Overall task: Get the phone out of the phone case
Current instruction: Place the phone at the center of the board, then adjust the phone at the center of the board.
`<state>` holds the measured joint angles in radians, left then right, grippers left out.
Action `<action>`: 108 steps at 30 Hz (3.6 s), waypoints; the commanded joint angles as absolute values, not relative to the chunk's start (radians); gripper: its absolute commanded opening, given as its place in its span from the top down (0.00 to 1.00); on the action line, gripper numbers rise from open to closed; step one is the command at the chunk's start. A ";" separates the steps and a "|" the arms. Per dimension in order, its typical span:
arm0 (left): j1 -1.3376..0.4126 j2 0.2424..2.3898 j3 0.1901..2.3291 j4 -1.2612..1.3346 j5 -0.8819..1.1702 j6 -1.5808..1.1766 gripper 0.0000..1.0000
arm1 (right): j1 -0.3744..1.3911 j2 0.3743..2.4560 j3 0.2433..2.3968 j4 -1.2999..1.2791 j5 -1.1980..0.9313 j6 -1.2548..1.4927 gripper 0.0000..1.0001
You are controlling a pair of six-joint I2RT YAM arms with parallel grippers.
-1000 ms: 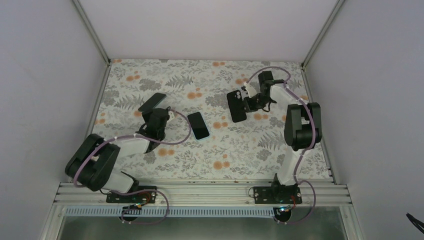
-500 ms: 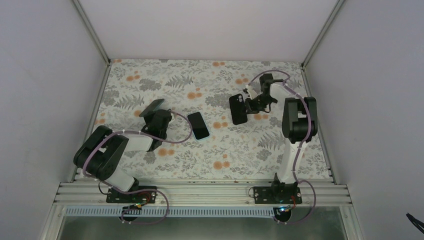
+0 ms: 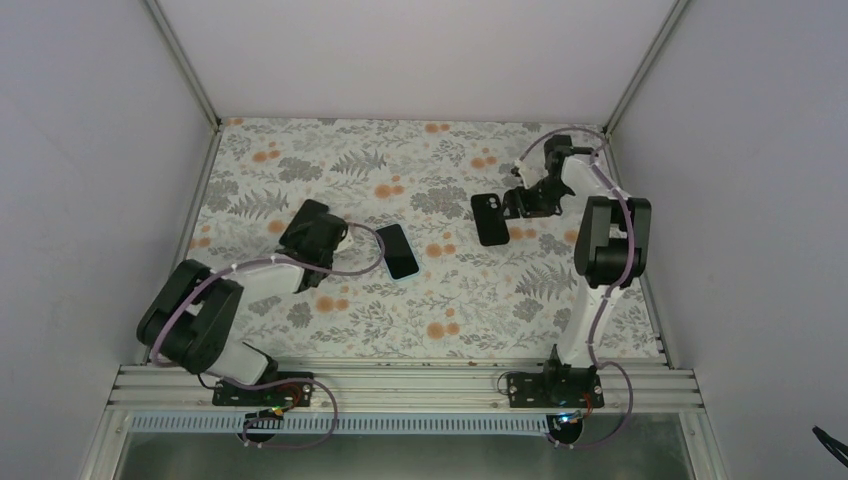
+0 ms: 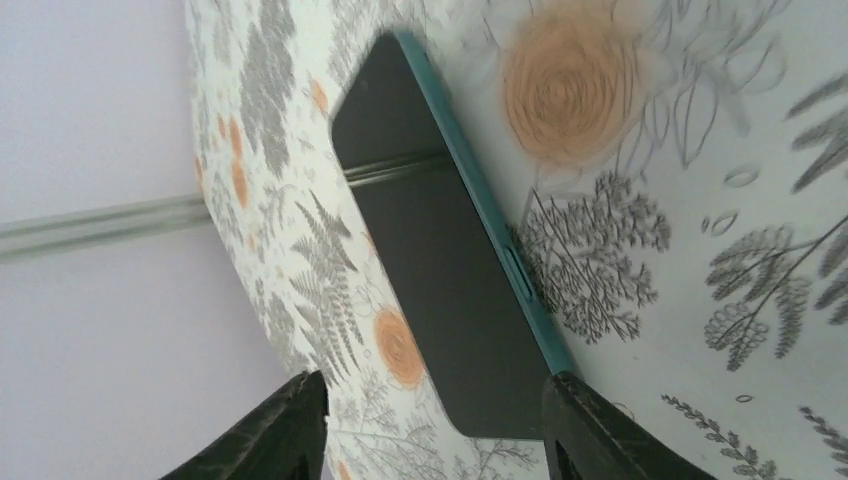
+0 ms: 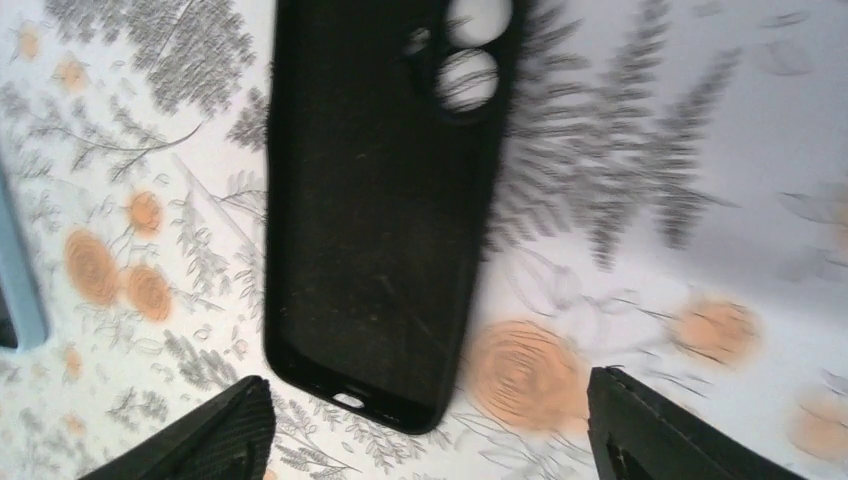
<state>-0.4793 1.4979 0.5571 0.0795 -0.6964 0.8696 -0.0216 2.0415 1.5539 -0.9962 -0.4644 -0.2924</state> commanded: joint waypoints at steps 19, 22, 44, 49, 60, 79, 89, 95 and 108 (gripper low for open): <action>-0.140 1.216 1.317 -0.644 0.063 0.514 0.00 | 0.722 1.820 1.528 -0.734 0.112 -0.269 0.00; -0.097 1.224 1.300 -0.591 0.024 0.476 0.00 | 0.778 1.922 1.576 -0.662 0.158 -0.253 0.00; 0.036 1.270 1.191 -0.512 0.075 0.443 0.00 | 0.880 2.274 1.784 -0.574 0.325 -0.233 0.00; 0.058 1.267 1.172 -0.503 0.095 0.444 0.00 | 0.894 2.229 1.778 -0.563 0.294 -0.219 0.00; 0.073 1.270 1.162 -0.494 0.112 0.436 0.00 | 0.939 2.228 1.815 -0.565 0.275 -0.223 0.00; 0.103 1.276 1.147 -0.495 0.136 0.441 0.00 | 0.888 2.280 1.755 -0.510 0.351 -0.294 0.00; 0.104 1.292 1.146 -0.496 0.189 0.414 0.00 | 0.759 2.119 1.476 -0.489 0.369 -0.356 0.00; 0.104 1.286 1.124 -0.497 0.207 0.407 0.00 | 0.722 1.991 1.282 -0.513 0.332 -0.367 0.01; 0.104 1.263 1.125 -0.505 0.212 0.400 0.00 | 0.690 1.675 1.220 -0.718 0.007 -0.335 0.00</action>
